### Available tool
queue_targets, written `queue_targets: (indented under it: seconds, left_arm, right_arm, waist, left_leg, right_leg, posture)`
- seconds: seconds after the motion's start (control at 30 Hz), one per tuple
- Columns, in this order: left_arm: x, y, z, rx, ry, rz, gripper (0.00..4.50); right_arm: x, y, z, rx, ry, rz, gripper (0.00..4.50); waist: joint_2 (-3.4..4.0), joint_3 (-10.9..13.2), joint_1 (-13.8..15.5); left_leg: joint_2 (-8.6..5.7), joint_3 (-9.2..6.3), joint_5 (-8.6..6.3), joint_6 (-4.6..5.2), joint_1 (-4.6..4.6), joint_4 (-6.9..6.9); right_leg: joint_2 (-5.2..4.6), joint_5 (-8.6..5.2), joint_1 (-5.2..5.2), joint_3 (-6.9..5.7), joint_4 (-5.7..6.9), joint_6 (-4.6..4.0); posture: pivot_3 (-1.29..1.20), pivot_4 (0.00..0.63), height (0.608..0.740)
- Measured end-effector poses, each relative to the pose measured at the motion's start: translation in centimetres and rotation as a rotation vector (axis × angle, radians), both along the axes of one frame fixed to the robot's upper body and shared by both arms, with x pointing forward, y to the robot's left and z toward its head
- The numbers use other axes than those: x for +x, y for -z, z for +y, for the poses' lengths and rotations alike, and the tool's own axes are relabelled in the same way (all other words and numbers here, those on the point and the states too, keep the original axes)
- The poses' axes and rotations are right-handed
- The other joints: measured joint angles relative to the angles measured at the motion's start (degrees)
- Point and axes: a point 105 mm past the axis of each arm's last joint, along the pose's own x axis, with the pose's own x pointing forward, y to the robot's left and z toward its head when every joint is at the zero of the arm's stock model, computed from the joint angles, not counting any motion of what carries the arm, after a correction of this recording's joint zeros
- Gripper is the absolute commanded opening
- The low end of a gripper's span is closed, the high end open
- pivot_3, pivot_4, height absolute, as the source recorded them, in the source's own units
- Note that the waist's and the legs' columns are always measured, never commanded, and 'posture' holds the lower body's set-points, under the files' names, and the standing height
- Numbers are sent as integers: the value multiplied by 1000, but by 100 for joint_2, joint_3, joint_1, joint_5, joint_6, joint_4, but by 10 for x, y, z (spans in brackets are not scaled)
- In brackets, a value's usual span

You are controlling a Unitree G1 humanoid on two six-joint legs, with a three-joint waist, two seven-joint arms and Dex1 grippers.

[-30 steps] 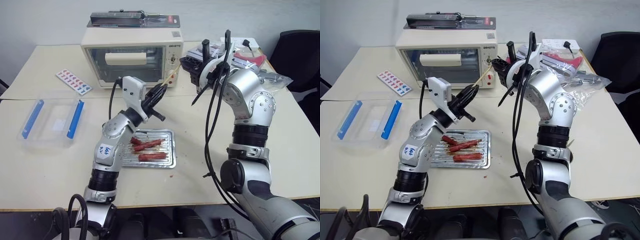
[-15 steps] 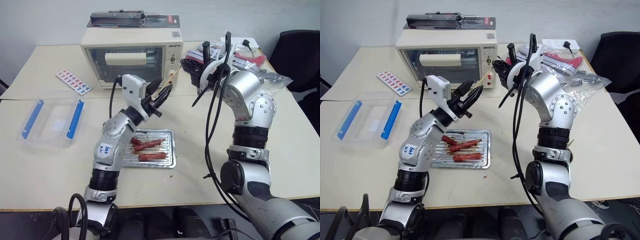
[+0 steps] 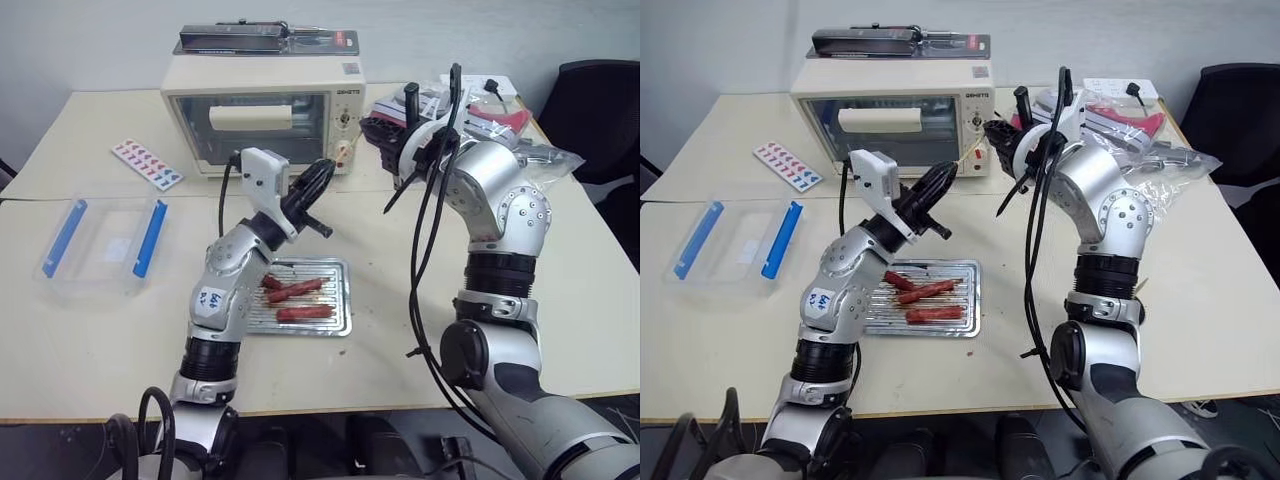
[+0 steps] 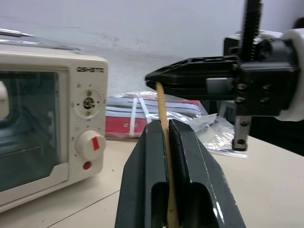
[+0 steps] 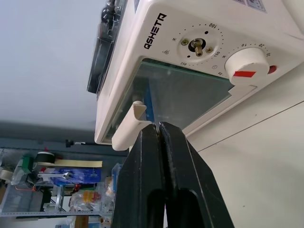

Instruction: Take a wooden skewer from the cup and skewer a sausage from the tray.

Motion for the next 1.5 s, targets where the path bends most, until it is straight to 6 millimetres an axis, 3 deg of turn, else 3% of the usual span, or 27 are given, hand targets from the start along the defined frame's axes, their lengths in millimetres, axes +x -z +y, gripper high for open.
queue_targets:
  seconds: [0.1, 0.33, 0.43, 0.53, 0.73, 0.83, 0.9, 0.97, 1.03, 1.13, 1.23, 1.47, 1.5]
  left_arm:
    - [1, -1, 1, 0, -3, -1, 24]
    - [3, -5, 6, 13, -22, -13, 0]
    - [3, -4, 11, 38, -22, -11, 0]
    - [-1, -6, 22, 90, -8, -11, 0]
    - [-17, -28, 58, 184, -3, -44, 0]
    - [-27, -36, 78, 227, -2, -38, 0]
    - [-34, -34, 91, 278, 2, -13, 0]
    - [-42, -32, 105, 329, 5, 15, 0]
    - [-51, -28, 120, 380, 7, 52, 0]
    - [-68, -24, 143, 453, 16, 114, 0]
    - [-87, -13, 159, 522, 63, 201, 0]
    - [-104, -13, 164, 570, 134, 236, 0]
    - [-105, -11, 163, 575, 147, 242, 0]
  right_arm:
    - [0, 0, 0, 1, 0, 0, 0]
    - [-1, 0, 2, -2, -8, -1, 1581]
    - [-1, 0, 0, -32, -11, -13, 1581]
    - [-3, 0, -6, -164, -16, -80, 1581]
    - [-2, -1, -15, -504, -63, -240, 1581]
    - [-22, -32, -15, -695, -162, -351, 2036]
    - [-51, -77, -13, -798, -208, -521, 2548]
    - [-75, -95, -6, -873, -283, -652, 3082]
    - [-84, -83, -1, -971, -372, -684, 3504]
    - [-89, -49, 4, -1109, -530, -691, 3504]
    - [-94, -28, 4, -1247, -644, -764, 3504]
    - [-102, 10, 7, -1414, -875, -885, 3504]
    - [-103, 17, 6, -1426, -904, -893, 3327]
  waist:
    - [0, 0, 1]
    - [0, 0, -3]
    - [0, 0, -8]
    - [0, 0, -16]
    - [0, 0, -21]
    - [12, 8, -13]
    - [13, 8, 4]
    - [1, 1, 12]
    - [-2, 2, 5]
    - [-2, 4, 51]
    - [0, 7, 83]
    - [-2, 9, 73]
    - [-2, 9, 69]
  left_leg:
    - [0, 0, 0, 0, 0, 1]
    - [0, 0, 0, 0, 0, 1]
    - [0, 0, 0, 0, 0, 0]
    - [0, 0, 0, 0, -1, 0]
    - [0, 0, 0, 0, -2, -4]
    - [0, -2, 0, -1, -18, -5]
    - [2, -12, 0, -2, -21, -14]
    - [3, -18, -2, -4, -15, -20]
    - [1, -12, -4, 0, -12, -15]
    - [-5, -13, -5, 2, -13, -7]
    - [-7, -21, -6, 3, -14, -10]
    - [-14, -19, -7, 5, -13, -9]
    - [-14, -20, -7, 4, -13, -10]
  right_leg:
    - [0, 0, 0, 0, 1, 0]
    - [0, 0, 0, 0, 2, 0]
    - [0, 0, 0, 0, 1, 0]
    - [0, 0, -1, 1, 1, 0]
    - [2, 0, -6, 3, -1, 0]
    - [1, -1, -25, 2, -1, -2]
    - [1, -3, -29, -2, -10, -5]
    - [2, -3, -19, -3, -21, -6]
    - [0, -3, -12, 2, -23, -5]
    - [-6, -2, -14, 2, -17, -4]
    - [-9, -2, -14, -2, -23, -4]
    - [-16, -2, -15, 0, -20, -4]
    - [-15, -2, -15, -1, -20, -4]
  posture:
    - [0, 150, 740]
    - [0, 150, 740]
    - [0, 150, 740]
    - [0, 150, 740]
    - [0, 150, 740]
    - [0, 150, 740]
    - [0, 150, 740]
    - [0, 150, 740]
    - [0, 150, 740]
    - [0, 150, 740]
    - [0, 150, 740]
    - [0, 150, 740]
    - [0, 150, 740]
